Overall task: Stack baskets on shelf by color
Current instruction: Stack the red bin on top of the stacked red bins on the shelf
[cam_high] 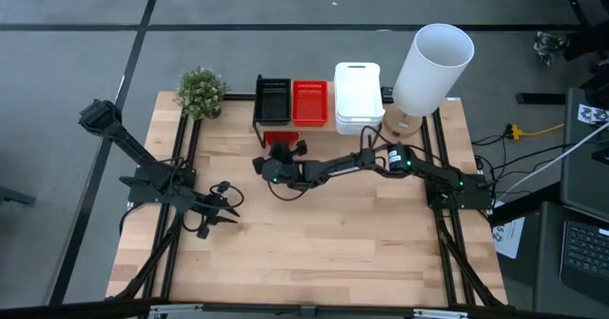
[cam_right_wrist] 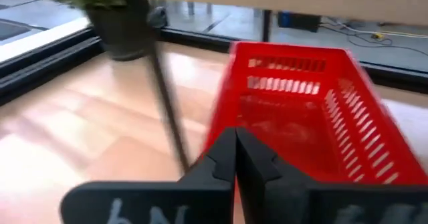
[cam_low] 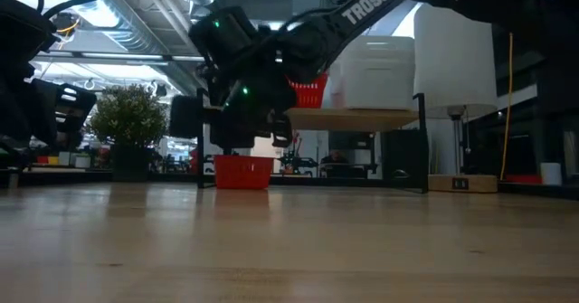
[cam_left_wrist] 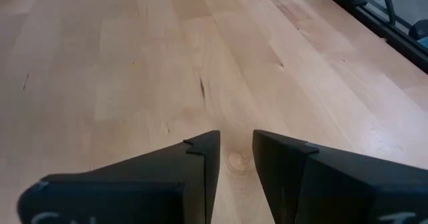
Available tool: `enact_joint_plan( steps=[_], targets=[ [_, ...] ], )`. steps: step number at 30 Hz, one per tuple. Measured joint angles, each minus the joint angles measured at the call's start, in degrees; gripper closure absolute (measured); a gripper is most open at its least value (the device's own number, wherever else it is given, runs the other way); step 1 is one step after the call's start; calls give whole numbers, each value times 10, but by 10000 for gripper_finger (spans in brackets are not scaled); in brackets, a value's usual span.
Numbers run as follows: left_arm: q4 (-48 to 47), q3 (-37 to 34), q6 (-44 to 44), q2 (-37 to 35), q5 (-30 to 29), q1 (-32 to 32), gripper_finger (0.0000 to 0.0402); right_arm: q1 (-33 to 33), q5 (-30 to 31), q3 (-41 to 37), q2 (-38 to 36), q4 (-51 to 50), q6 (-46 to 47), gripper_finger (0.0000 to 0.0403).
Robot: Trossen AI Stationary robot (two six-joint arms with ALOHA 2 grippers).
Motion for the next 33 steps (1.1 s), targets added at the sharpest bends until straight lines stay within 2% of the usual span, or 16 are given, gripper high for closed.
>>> enact_joint_plan(
  steps=[5, 9, 11, 15, 19, 22, 33],
  targets=[
    [1, 0, 0, 0, 0, 0, 319, 17, 1, 28, 0, -61, 2, 401],
    [10, 0, 0, 0, 0, 0, 319, 20, 45, 50, -1, -99, 2, 402],
    [13, 0, 0, 0, 0, 0, 319, 16, 47, 52, -2, -98, 2, 402],
    [13, 0, 0, 0, 0, 0, 319, -5, 3, 49, -1, -106, 36, 402],
    [13, 0, 0, 0, 0, 0, 319, -21, -7, 43, 0, -110, 56, 403],
    [13, 0, 0, 0, 0, 0, 319, -28, -40, 43, 0, -112, 65, 403],
    [13, 0, -23, 0, 1, 0, 319, -15, -120, 43, 0, -164, 125, 403]
  ],
)
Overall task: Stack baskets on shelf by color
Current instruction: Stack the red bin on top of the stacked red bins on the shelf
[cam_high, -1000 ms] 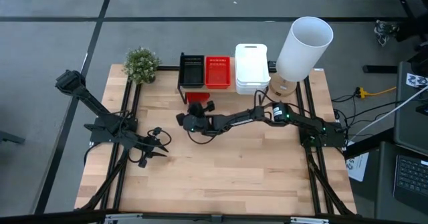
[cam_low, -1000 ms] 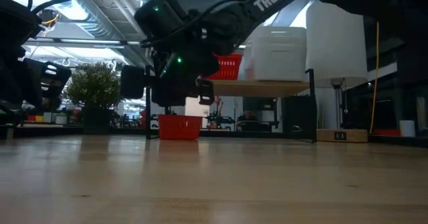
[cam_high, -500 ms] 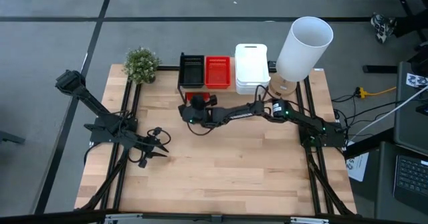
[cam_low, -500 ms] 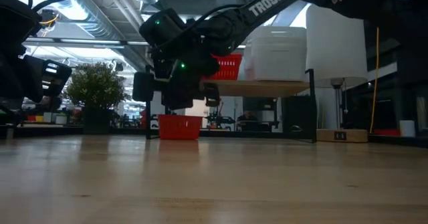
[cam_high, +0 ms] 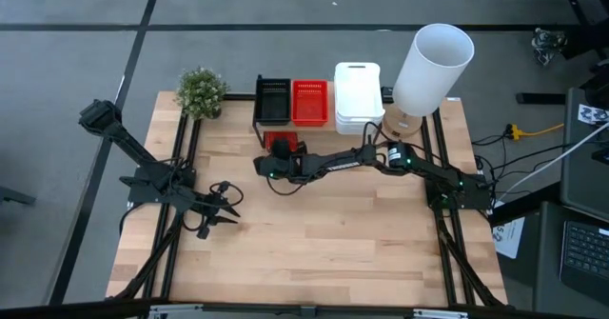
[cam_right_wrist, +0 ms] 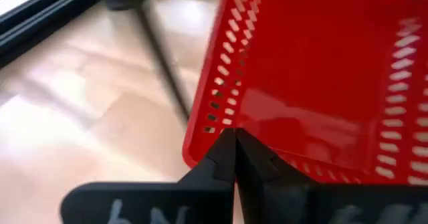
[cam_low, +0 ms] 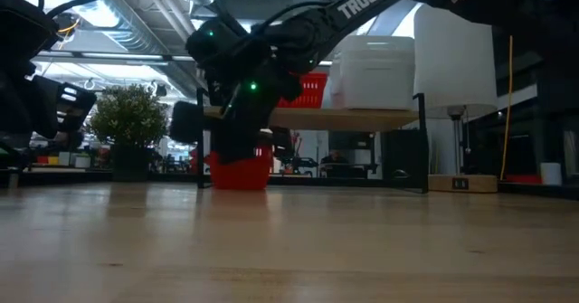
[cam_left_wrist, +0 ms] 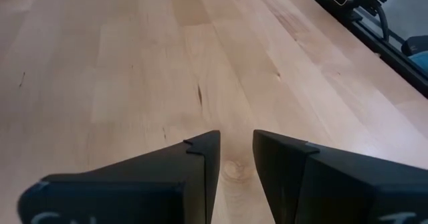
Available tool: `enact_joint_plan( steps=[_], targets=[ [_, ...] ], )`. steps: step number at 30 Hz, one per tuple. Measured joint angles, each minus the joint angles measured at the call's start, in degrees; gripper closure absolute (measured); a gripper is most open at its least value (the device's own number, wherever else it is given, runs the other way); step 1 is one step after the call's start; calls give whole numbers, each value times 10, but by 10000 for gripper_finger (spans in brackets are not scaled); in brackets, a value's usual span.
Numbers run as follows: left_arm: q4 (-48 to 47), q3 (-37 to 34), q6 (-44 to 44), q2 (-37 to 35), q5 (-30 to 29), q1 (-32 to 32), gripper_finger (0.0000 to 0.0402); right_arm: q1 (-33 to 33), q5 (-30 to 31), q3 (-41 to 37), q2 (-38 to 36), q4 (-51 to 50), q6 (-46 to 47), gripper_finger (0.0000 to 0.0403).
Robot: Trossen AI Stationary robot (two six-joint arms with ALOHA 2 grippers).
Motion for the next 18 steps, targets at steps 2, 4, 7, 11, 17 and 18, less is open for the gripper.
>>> enact_joint_plan(
  steps=[2, 4, 7, 11, 17, 18],
  targets=[
    [0, 0, -4, 0, 0, 0, 319, 10, -9, 0, 0, -2, 8, 403],
    [0, 0, -5, 0, 0, 0, 319, 20, -23, 0, -1, -6, 13, 403],
    [1, 0, -6, 0, 0, 0, 319, 34, -55, 0, -3, -7, 31, 403],
    [17, 0, -6, 0, 10, 0, 319, 58, -86, 0, -8, -9, 55, 403],
    [32, 0, -6, 0, 29, 0, 319, 107, -138, 10, -35, -53, 97, 403],
    [32, 0, -6, 0, 29, 0, 319, 116, -151, 17, -39, -74, 100, 403]
  ],
)
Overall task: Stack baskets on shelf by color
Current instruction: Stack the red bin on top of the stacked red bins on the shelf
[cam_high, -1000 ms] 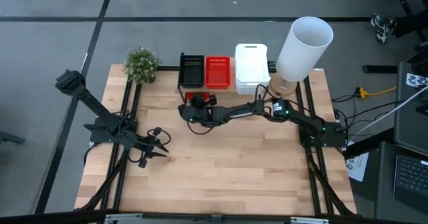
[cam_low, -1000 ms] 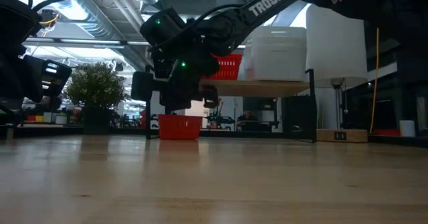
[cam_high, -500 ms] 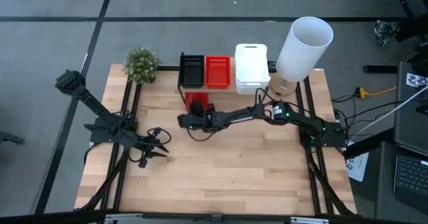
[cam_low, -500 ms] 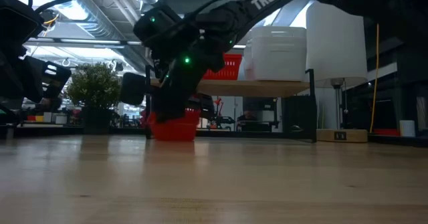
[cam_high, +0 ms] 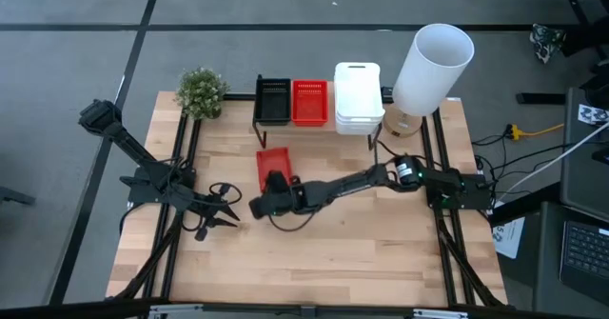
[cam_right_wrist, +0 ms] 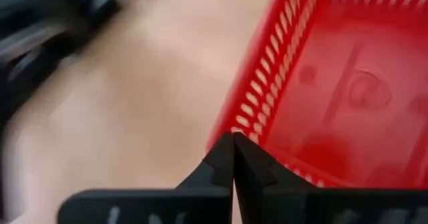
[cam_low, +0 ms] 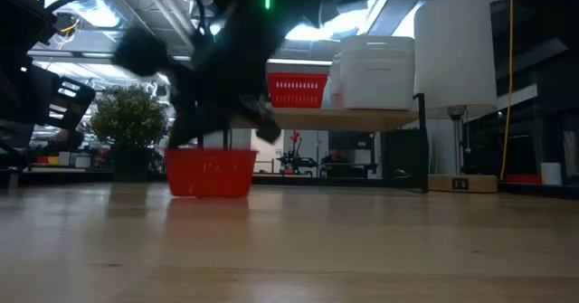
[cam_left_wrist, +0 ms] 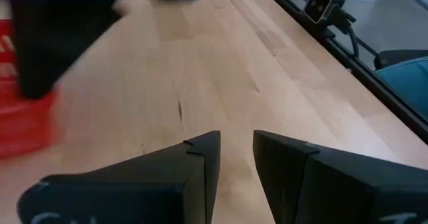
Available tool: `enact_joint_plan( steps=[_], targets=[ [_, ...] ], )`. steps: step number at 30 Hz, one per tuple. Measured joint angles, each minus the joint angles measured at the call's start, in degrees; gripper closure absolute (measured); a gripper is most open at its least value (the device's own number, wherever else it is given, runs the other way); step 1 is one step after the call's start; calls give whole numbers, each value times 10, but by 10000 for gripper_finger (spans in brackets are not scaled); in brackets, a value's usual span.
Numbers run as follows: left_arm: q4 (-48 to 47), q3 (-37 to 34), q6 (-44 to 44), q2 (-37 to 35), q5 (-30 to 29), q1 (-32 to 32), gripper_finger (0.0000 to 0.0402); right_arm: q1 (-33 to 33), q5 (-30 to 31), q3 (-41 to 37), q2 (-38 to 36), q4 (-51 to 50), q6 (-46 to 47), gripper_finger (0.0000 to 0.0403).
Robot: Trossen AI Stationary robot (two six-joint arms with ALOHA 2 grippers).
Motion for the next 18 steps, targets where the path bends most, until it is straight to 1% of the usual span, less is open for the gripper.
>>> enact_joint_plan(
  steps=[2, 4, 7, 9, 11, 14, 16, 18],
  targets=[
    [2, 0, 2, 0, 0, 0, 319, 17, -20, 23, -8, -43, -3, 403],
    [2, 0, 3, 0, 0, 0, 319, 33, -24, 57, -15, -91, -39, 402],
    [2, 0, 3, 0, 0, 0, 319, 48, -28, 116, -20, -162, -161, 399],
    [3, 0, 3, 0, 0, 0, 319, 53, -43, 151, -22, -218, -255, 395],
    [4, 0, 4, 0, 0, 0, 319, 53, -83, 181, -22, -266, -316, 391],
    [17, 0, 20, -4, 0, 0, 319, 47, -156, 211, -22, -329, -357, 376],
    [39, 0, 62, -15, -1, 0, 319, 40, -196, 215, -22, -342, -368, 358],
    [65, 0, 133, -33, -3, 0, 319, 34, -227, 215, -21, -352, -384, 335]
  ],
)
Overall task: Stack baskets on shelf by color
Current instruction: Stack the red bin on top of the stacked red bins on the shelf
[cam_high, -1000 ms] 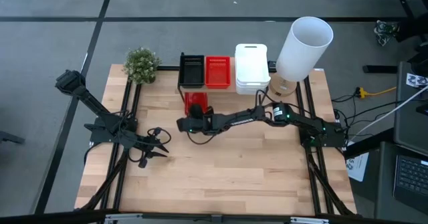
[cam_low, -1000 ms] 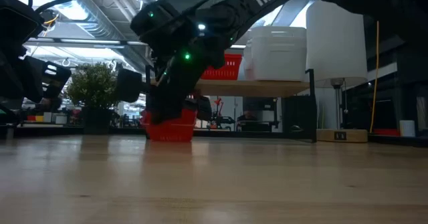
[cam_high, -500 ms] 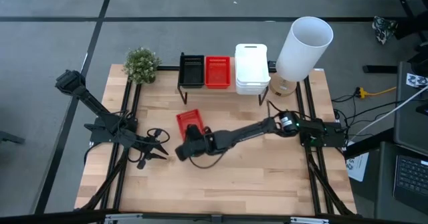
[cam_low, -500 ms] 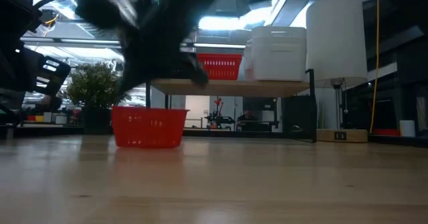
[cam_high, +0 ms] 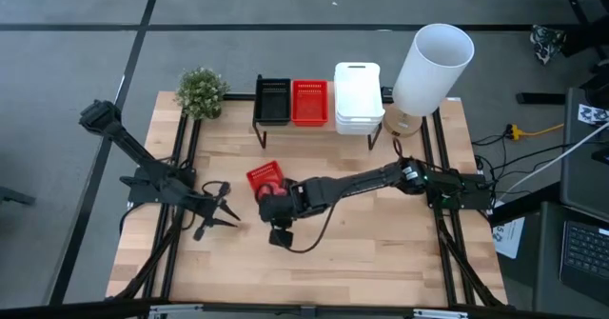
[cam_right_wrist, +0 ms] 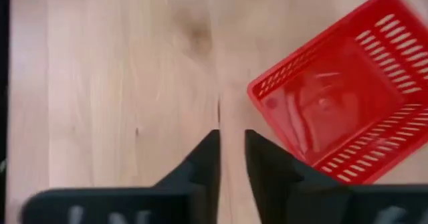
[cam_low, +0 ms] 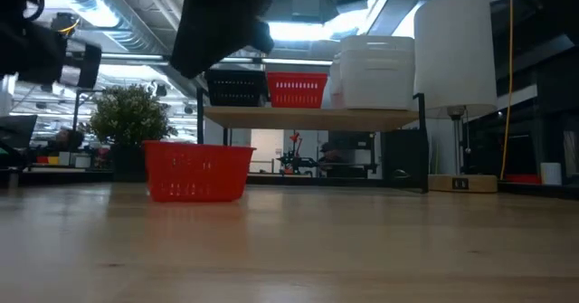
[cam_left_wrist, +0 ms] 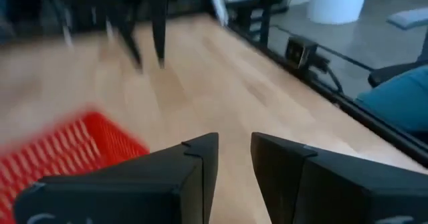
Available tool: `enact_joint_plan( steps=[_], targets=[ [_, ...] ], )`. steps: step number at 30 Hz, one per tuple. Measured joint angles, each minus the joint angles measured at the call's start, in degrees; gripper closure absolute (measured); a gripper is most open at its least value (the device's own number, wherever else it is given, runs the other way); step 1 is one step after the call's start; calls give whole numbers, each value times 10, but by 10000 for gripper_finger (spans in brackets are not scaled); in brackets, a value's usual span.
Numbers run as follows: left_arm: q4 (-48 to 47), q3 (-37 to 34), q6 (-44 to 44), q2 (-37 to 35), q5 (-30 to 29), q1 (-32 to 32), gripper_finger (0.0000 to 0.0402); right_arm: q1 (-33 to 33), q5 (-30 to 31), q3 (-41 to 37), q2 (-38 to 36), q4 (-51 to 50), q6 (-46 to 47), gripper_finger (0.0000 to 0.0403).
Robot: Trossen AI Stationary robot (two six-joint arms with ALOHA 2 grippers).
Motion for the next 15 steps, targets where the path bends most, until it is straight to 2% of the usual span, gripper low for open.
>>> enact_joint_plan(
  steps=[3, 8, 12, 15],
  targets=[
    [6, 0, 78, -32, 0, 9, 319, -8, -35, -4, 0, -1, -21, 291],
    [-33, 0, 111, -80, 21, 72, 319, -16, -52, -7, 1, -15, -88, 217],
    [-77, 0, 111, -103, 97, 153, 319, -22, -33, -7, 1, -17, -153, 174],
    [-74, 0, 111, -113, 165, 218, 319, -27, -17, -7, 1, -16, -188, 157]
  ],
)
